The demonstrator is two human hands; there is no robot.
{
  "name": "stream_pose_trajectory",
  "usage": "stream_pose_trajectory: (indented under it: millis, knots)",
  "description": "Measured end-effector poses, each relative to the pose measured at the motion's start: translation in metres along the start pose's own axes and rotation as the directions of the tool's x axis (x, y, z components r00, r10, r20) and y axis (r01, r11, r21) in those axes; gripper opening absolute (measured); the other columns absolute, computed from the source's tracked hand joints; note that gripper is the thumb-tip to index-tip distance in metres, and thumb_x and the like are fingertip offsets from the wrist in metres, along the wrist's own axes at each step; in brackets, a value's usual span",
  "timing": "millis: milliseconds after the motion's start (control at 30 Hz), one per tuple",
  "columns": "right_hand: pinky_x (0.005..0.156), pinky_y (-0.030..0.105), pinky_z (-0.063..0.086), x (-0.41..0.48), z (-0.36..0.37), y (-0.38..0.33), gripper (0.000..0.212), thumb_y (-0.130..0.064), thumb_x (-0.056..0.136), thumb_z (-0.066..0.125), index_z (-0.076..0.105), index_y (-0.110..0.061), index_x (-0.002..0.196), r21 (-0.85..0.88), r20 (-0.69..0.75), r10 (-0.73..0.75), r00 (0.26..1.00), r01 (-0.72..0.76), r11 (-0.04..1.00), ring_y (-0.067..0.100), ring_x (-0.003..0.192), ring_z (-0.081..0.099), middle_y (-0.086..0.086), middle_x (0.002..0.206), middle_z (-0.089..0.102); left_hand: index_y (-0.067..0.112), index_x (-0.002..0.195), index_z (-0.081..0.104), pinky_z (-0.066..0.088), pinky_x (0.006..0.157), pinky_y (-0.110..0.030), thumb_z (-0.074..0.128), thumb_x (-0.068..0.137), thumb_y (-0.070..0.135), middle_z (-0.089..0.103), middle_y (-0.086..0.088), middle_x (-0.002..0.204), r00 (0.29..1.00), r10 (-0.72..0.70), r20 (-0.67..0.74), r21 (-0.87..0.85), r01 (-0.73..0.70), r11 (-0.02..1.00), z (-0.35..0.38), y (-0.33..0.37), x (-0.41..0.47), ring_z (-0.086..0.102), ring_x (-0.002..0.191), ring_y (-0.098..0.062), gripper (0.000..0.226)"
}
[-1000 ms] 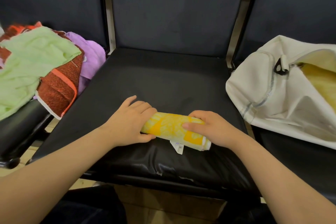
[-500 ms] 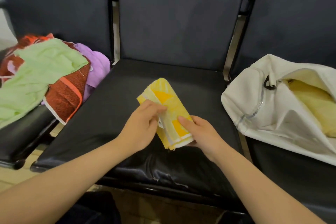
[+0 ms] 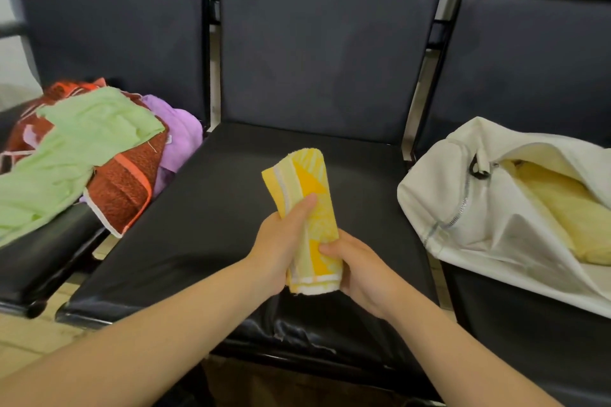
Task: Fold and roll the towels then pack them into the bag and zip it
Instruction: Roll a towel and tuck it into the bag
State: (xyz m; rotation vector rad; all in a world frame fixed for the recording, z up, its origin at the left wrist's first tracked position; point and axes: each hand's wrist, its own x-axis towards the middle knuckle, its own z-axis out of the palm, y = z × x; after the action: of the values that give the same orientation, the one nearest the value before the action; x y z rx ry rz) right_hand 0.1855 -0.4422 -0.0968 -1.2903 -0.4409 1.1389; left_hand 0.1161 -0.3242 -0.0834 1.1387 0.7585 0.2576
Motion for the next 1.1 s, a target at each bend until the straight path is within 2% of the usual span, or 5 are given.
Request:
stream_pose_trajectory:
  millis: [233, 567, 767, 967, 1100]
  knots:
    - [0.096, 0.042, 0.051, -0.004, 0.006, -0.006, 0.04, -0.045, 0.08, 0.056, 0.063, -0.023, 0.113, 0.186, -0.046, 0.028, 0.999, -0.019, 0.982, 0.02, 0.103, 0.069, 0.001, 0.109, 0.073, 0.02, 0.112, 0.065, 0.056, 0.083, -0.041, 0.041, 0.093, 0.059, 0.074, -0.005, 0.097, 0.999, -0.037, 0.039, -0.038, 0.038, 0.999, 0.016, -0.001, -0.009, 0.071, 0.09, -0.022, 0.049]
    - [0.088, 0.043, 0.053, -0.019, -0.026, -0.05, 0.046, -0.043, 0.075, 0.065, 0.06, -0.02, 0.114, 0.196, -0.092, 0.015, 0.996, 0.003, 0.981, 0.024, 0.098, 0.07, 0.004, 0.102, 0.075, 0.023, 0.122, 0.061, 0.052, 0.079, -0.038, 0.025, 0.097, 0.059, 0.07, -0.004, 0.104, 0.995, 0.009, 0.099, 0.111, -0.02, 0.994, 0.057, 0.055, 0.006, 0.066, 0.095, -0.021, 0.057]
    - [0.095, 0.048, 0.049, -0.035, -0.049, -0.068, 0.061, -0.056, 0.078, 0.058, 0.056, -0.021, 0.128, 0.375, -0.037, -0.054, 0.998, 0.064, 0.925, 0.029, 0.109, 0.066, 0.01, 0.119, 0.069, 0.017, 0.067, 0.058, 0.049, 0.045, -0.021, 0.033, 0.1, 0.051, 0.059, 0.003, 0.045, 0.98, 0.109, 0.169, 0.035, -0.117, 0.993, 0.093, 0.083, 0.014, 0.06, 0.041, -0.01, 0.053]
    - [0.111, 0.057, 0.033, -0.041, -0.078, -0.07, 0.081, -0.058, 0.076, 0.07, 0.045, -0.019, 0.144, 0.531, -0.042, -0.255, 0.966, 0.238, 0.813, 0.036, 0.13, 0.048, 0.013, 0.142, 0.051, 0.019, 0.082, 0.067, 0.051, 0.055, -0.026, 0.043, 0.093, 0.057, 0.068, 0.0, 0.074, 0.96, 0.117, 0.253, 0.164, -0.162, 0.973, 0.138, 0.092, 0.016, 0.065, 0.066, -0.016, 0.047]
    - [0.086, 0.041, 0.052, -0.059, -0.091, -0.074, 0.085, -0.054, 0.074, 0.073, 0.041, -0.015, 0.143, 0.567, -0.106, -0.359, 0.927, 0.353, 0.744, 0.026, 0.108, 0.059, 0.011, 0.129, 0.056, 0.016, 0.08, 0.067, 0.046, 0.044, -0.022, 0.047, 0.092, 0.057, 0.067, -0.002, 0.07, 0.926, 0.05, 0.374, 0.197, -0.132, 0.972, 0.169, 0.101, 0.011, 0.063, 0.055, -0.015, 0.047]
